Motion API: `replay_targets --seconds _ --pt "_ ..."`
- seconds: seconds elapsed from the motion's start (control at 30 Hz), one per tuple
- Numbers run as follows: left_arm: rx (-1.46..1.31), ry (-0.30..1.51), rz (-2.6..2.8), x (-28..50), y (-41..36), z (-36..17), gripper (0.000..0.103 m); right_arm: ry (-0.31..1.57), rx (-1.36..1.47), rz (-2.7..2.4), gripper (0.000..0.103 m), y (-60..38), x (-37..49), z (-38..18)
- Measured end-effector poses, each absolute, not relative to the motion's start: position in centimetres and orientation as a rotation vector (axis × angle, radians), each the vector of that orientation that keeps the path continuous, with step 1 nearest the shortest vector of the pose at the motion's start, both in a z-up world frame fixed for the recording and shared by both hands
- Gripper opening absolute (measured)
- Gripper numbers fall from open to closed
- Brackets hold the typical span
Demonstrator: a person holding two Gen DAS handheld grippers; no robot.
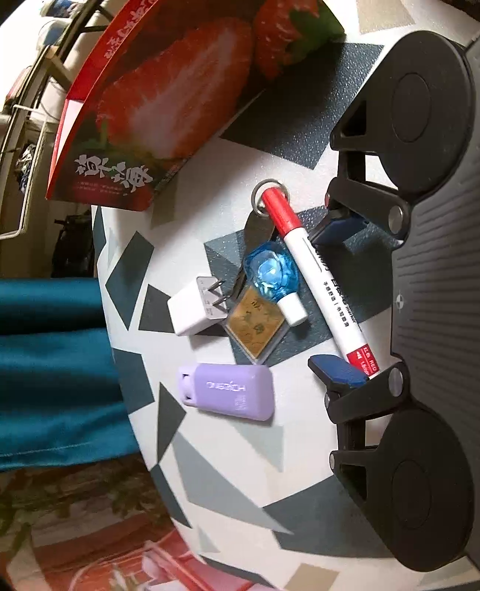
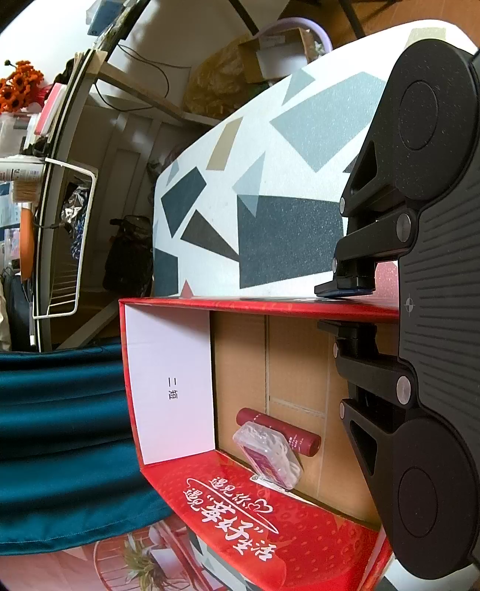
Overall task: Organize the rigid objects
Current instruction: 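Move the left tool back to the red-capped marker, then close the left tool on the red-capped white marker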
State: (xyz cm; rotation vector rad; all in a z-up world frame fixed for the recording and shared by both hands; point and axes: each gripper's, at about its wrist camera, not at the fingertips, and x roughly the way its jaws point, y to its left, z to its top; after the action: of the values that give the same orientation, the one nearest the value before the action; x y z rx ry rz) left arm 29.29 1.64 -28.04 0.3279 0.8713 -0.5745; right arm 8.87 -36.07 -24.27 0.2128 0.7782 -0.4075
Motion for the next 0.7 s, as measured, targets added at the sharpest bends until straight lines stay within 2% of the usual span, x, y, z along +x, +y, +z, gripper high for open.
replay_targets --seconds 0.03,0.1,0.2,0.4,0.7 --pt "0.323 0.871 -0.569 29.1 1.6 -28.0 0.066 0.779 0.212 -0.407 0.011 -36.1 8.9 -24.3" --pt "0.324 0.863 -0.574 28.6 1.4 -27.8 0.052 0.778 0.214 -0.408 0.011 -36.1 8.9 -24.3" --pt "0.341 0.836 -0.59 27.6 0.8 -27.5 0.041 0.778 0.213 -0.408 0.011 -36.1 8.9 -24.3" --pt "0.304 0.846 -0.62 26.5 0.1 -27.5 0.029 0.778 0.213 -0.408 0.011 -36.1 8.9 -24.3" --pt "0.212 0.838 -0.57 26.1 -0.8 -28.1 0.028 0.777 0.214 -0.408 0.011 -36.1 8.8 -24.2"
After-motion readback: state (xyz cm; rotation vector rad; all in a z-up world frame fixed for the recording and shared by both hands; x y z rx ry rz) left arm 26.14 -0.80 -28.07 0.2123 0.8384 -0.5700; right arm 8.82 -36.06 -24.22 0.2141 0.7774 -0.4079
